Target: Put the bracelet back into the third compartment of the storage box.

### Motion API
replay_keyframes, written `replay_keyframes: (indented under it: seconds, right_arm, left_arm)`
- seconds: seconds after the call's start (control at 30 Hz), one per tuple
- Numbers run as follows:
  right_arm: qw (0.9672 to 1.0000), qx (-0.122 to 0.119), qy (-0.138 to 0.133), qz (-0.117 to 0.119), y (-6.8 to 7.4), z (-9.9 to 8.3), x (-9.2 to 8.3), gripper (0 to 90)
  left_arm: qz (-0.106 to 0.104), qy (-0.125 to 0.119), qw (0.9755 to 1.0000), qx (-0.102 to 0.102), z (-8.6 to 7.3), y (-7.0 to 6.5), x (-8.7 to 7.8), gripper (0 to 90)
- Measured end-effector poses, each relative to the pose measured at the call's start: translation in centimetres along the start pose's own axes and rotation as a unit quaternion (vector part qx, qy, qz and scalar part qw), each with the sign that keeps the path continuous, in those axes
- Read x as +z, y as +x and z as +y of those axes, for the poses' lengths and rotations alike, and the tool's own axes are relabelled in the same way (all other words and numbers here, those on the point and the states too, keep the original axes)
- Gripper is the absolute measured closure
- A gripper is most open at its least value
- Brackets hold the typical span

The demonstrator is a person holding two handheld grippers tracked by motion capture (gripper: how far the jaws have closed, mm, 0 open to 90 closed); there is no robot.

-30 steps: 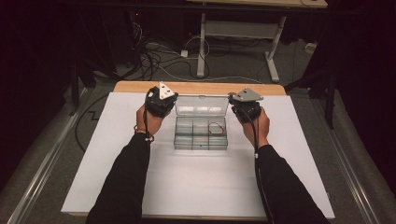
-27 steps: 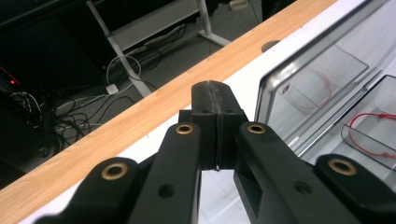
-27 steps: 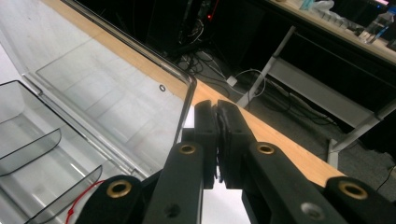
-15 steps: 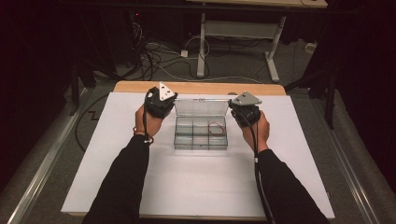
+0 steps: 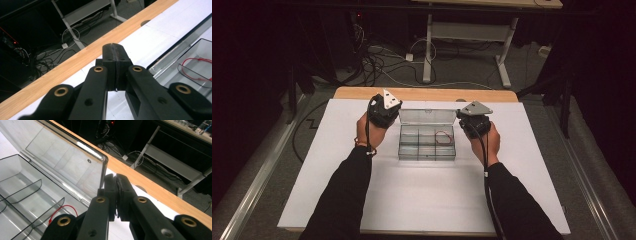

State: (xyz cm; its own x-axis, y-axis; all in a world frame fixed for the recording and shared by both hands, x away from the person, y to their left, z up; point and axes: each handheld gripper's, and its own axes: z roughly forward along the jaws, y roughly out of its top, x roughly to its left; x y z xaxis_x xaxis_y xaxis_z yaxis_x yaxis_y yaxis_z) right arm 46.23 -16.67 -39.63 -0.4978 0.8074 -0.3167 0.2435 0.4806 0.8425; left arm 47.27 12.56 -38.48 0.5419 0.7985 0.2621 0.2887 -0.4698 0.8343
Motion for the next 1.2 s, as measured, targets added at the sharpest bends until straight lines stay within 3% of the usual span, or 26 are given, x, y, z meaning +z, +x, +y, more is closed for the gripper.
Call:
replay_keyframes:
  seconds: [1.2]
  right_arm:
    - [1.0000,-0.002,0.004,0.008,0.7,-0.7,-1.2,88.2]
  left_arm:
    - [-0.008,-0.004,0.9999,-0.009,-1.4,-1.0,-0.8,87.2]
